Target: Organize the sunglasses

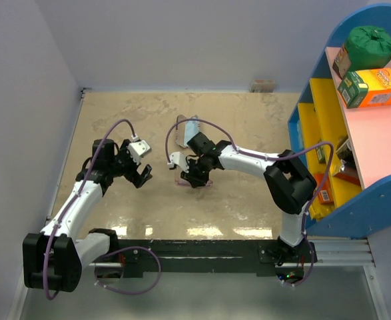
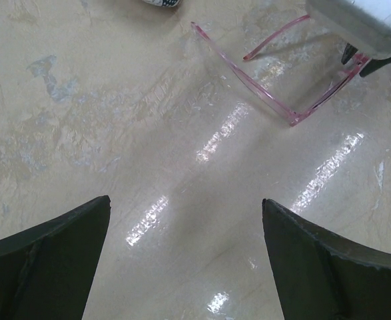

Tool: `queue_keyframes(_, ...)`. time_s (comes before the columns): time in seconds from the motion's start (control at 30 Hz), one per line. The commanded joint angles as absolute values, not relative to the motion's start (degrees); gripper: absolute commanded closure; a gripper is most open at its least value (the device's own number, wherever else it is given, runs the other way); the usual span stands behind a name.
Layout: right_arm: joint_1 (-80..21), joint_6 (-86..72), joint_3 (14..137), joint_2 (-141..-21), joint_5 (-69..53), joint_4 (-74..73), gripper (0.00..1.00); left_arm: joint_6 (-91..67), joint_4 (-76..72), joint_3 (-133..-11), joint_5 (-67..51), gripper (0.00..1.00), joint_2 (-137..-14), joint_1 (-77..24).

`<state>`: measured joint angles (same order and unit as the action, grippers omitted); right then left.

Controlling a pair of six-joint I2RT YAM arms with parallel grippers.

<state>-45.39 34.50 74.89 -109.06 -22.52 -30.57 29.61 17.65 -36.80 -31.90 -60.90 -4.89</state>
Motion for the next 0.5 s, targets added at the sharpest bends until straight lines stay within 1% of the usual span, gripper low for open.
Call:
queue_keyframes(0.0, -45.7, 34.8, 75.41, -105.73, -23.21, -29.27, 0.84, 30.59, 16.87, -37.26, -34.45, 0.0, -60.82, -4.39)
queue_keyframes(0.1, -45.62, 34.89, 75.32, -105.38, -23.46, -29.18, 0.96, 30.59, 16.53, -36.91, -34.19, 0.0, -59.86, -4.39)
queue_keyframes(0.2, -45.62, 35.33, 75.15, -105.38, -24.0, -29.97, 1.0, 30.76, 16.78, -36.91, -34.54, 0.0, -60.55, -4.39)
queue_keyframes(0.47, -45.62, 35.68, 74.88, -104.5, -23.21, -30.5, 1.0, 30.94, 17.49, -37.26, -34.81, 0.0, -60.47, -4.39)
